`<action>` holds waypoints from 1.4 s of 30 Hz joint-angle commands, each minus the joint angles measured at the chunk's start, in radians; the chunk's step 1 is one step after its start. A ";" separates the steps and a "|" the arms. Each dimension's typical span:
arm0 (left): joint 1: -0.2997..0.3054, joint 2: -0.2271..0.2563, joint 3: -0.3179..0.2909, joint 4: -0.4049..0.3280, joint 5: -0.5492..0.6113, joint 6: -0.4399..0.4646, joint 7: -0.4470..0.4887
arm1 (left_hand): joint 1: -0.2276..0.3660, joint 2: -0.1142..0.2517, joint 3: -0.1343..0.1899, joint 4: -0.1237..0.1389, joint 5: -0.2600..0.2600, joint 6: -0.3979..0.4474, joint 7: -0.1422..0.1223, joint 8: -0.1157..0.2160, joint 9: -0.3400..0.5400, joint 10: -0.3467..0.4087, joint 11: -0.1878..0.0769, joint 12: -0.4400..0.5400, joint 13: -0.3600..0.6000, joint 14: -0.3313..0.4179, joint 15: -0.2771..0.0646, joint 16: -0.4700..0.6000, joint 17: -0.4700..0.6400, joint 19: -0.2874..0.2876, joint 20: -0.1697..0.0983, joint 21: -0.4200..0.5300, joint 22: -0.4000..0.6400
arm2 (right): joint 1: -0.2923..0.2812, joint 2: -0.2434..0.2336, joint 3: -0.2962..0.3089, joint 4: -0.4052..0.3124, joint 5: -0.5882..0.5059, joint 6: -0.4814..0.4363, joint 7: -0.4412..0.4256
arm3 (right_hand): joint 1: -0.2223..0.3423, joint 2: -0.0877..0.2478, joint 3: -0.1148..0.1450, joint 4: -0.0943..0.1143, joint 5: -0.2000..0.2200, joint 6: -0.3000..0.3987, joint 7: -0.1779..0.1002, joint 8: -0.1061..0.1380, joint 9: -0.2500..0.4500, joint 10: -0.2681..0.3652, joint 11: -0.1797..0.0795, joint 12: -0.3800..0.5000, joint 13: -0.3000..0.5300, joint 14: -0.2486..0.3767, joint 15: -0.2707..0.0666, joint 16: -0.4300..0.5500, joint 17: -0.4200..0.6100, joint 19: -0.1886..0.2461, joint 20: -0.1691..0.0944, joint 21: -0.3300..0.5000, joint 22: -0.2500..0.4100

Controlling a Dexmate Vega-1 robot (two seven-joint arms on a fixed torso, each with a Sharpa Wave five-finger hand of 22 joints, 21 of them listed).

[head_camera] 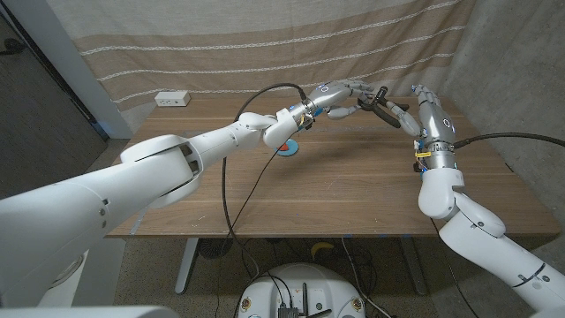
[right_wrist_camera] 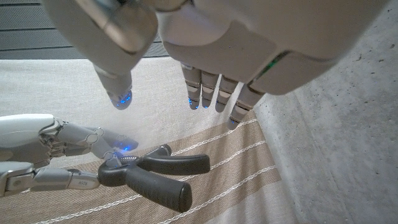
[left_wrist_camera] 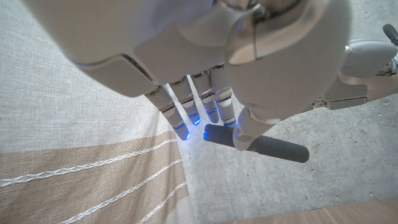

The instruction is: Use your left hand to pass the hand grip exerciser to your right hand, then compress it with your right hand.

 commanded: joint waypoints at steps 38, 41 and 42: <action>-0.060 -0.042 0.070 0.087 0.108 -0.008 0.209 | -0.001 0.009 0.009 -0.004 0.006 -0.004 -0.004 0.271 0.470 0.003 -0.007 0.002 0.003 0.009 -0.111 0.008 0.002 0.001 -0.002 0.011 0.003 | 0.263 -0.081 -0.319 -0.059 -0.304 -0.476 0.271 | -0.020 -0.090 -0.058 0.003 0.012 -0.082 0.029 0.007 0.009 -0.061 0.027 0.006 0.001 -0.079 0.036 -0.022 -0.004 -0.065 0.075 -0.002 0.002; -0.064 -0.043 0.077 0.091 0.110 -0.009 0.220 | -0.001 0.009 0.009 -0.003 0.006 -0.004 -0.003 0.272 0.469 0.004 -0.007 0.002 0.003 0.009 -0.111 0.008 0.002 0.001 -0.002 0.012 0.003 | 0.276 -0.081 -0.335 -0.059 -0.317 -0.493 0.287 | -0.019 -0.094 -0.060 0.002 0.014 -0.082 0.031 0.008 0.009 -0.061 0.027 0.007 0.001 -0.080 0.038 -0.023 -0.004 -0.067 0.077 -0.003 0.002; -0.065 -0.044 0.078 0.093 0.109 -0.012 0.223 | -0.001 0.009 0.009 -0.004 0.005 -0.004 -0.002 0.272 0.468 0.004 -0.006 0.002 0.003 0.009 -0.111 0.008 0.002 0.001 -0.002 0.012 0.003 | 0.283 -0.080 -0.344 -0.059 -0.325 -0.505 0.294 | -0.019 -0.095 -0.061 0.002 0.014 -0.081 0.032 0.009 0.009 -0.060 0.028 0.007 0.001 -0.081 0.038 -0.023 -0.004 -0.067 0.078 -0.002 0.002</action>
